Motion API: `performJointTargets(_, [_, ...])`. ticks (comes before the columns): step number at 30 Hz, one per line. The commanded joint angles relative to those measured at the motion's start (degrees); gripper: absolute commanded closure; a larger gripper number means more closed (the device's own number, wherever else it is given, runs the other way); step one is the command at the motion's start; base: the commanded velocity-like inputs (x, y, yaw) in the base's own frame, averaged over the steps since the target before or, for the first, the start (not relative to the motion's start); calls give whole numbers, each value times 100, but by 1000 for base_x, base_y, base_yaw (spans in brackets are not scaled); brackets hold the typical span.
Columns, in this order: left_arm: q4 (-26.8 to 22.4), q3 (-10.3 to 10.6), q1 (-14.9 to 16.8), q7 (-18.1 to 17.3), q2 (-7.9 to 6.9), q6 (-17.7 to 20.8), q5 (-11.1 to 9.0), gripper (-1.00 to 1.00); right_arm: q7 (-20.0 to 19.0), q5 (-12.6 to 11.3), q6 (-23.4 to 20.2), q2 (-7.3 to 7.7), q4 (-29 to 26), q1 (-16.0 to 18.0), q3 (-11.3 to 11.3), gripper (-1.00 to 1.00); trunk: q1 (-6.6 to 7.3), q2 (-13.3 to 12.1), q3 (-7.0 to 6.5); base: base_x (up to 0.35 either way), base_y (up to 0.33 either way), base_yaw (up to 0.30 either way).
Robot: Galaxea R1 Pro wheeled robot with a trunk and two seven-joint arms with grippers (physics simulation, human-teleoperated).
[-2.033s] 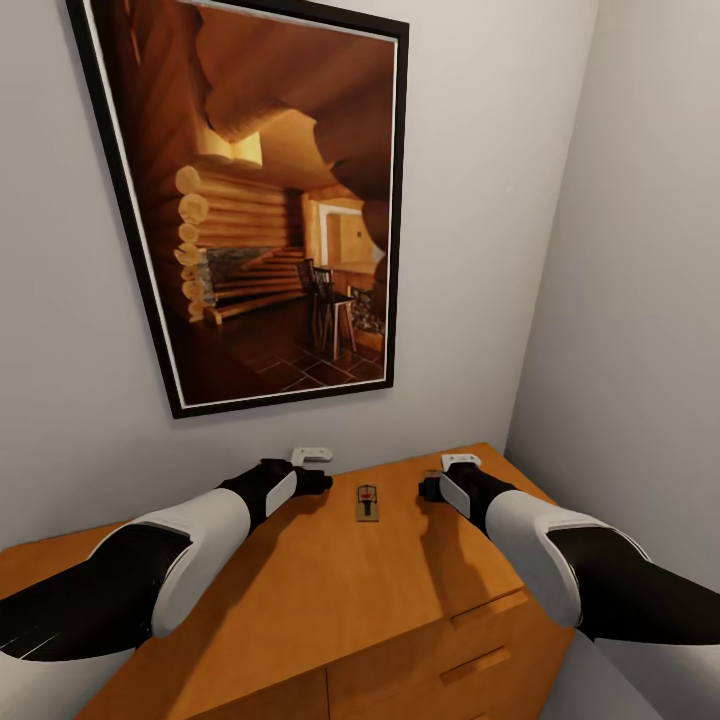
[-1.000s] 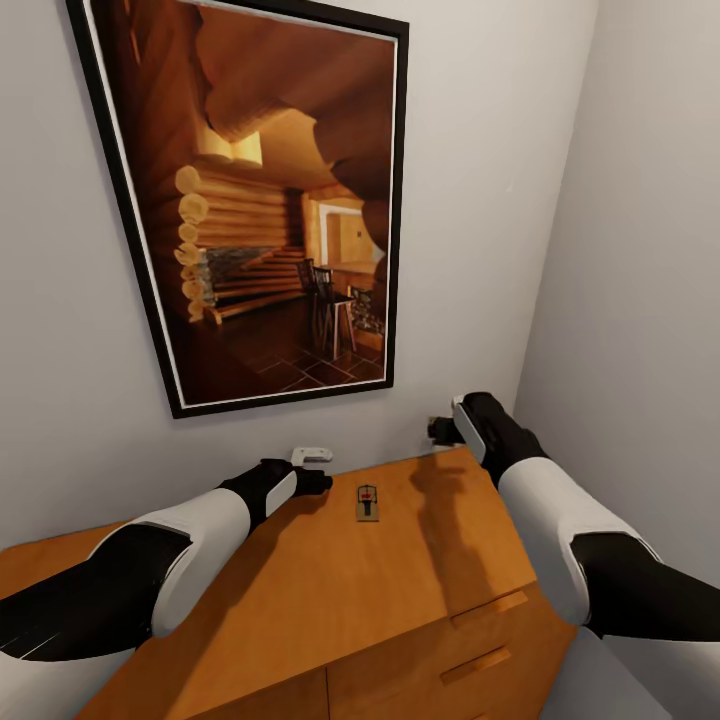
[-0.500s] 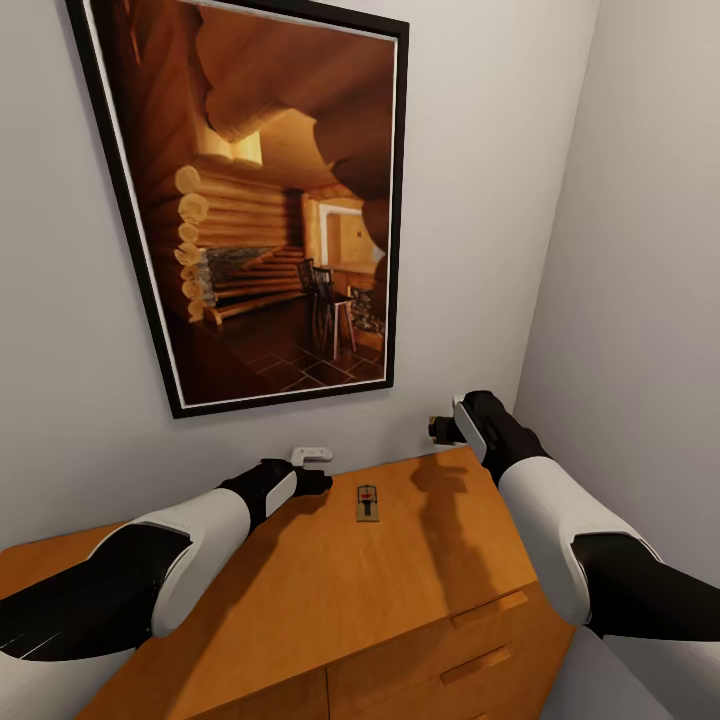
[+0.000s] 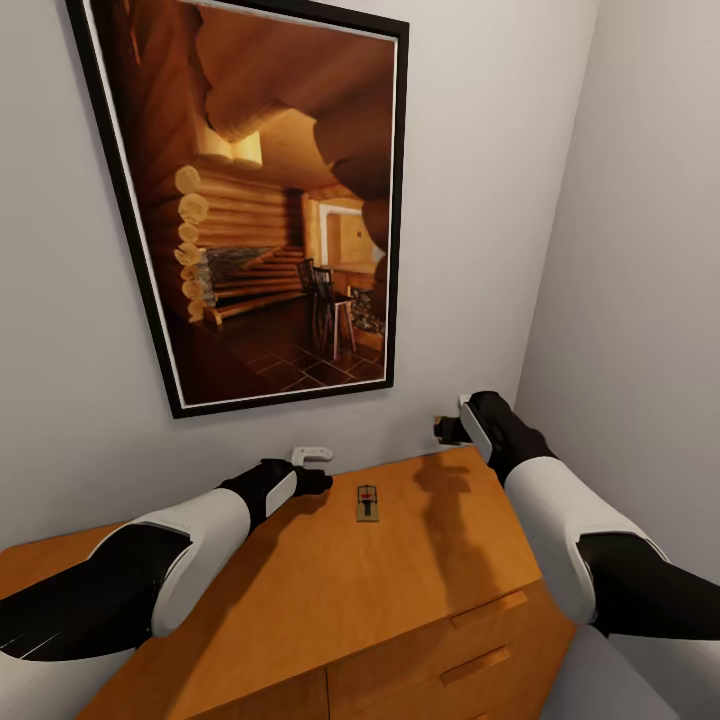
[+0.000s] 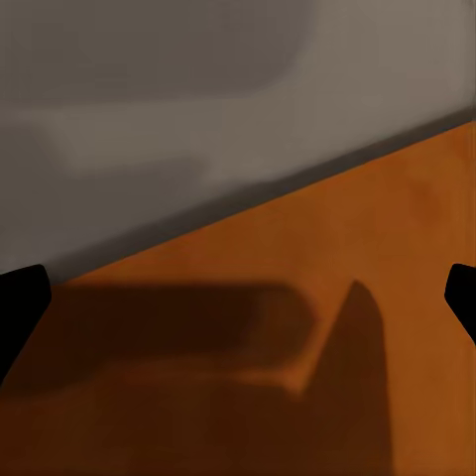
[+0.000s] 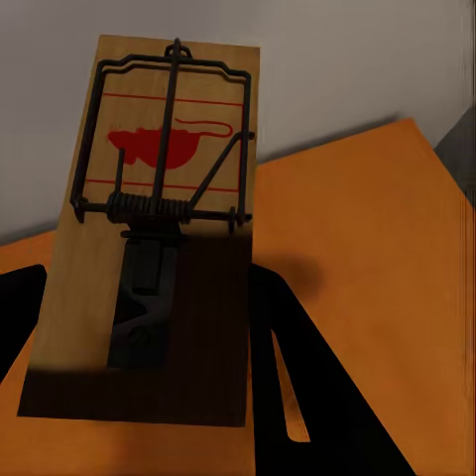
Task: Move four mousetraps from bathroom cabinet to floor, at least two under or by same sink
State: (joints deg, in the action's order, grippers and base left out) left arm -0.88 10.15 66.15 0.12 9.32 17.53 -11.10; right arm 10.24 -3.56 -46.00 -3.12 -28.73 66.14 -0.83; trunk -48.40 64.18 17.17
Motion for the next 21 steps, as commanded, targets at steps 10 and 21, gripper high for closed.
performJointTargets(10, [-9, 49, 3, -24, 0, 23, -51, -100, 41, -52, -19, 78, 7, 4, -13, 100, 0, 5, 7, 0, 0, 0])
performJointTargets(21, [-9, 56, 3, -40, 0, 23, -43, -100, 41, -55, 1, 97, 40, 4, -14, 100, 0, 5, 7, 0, 0, 0])
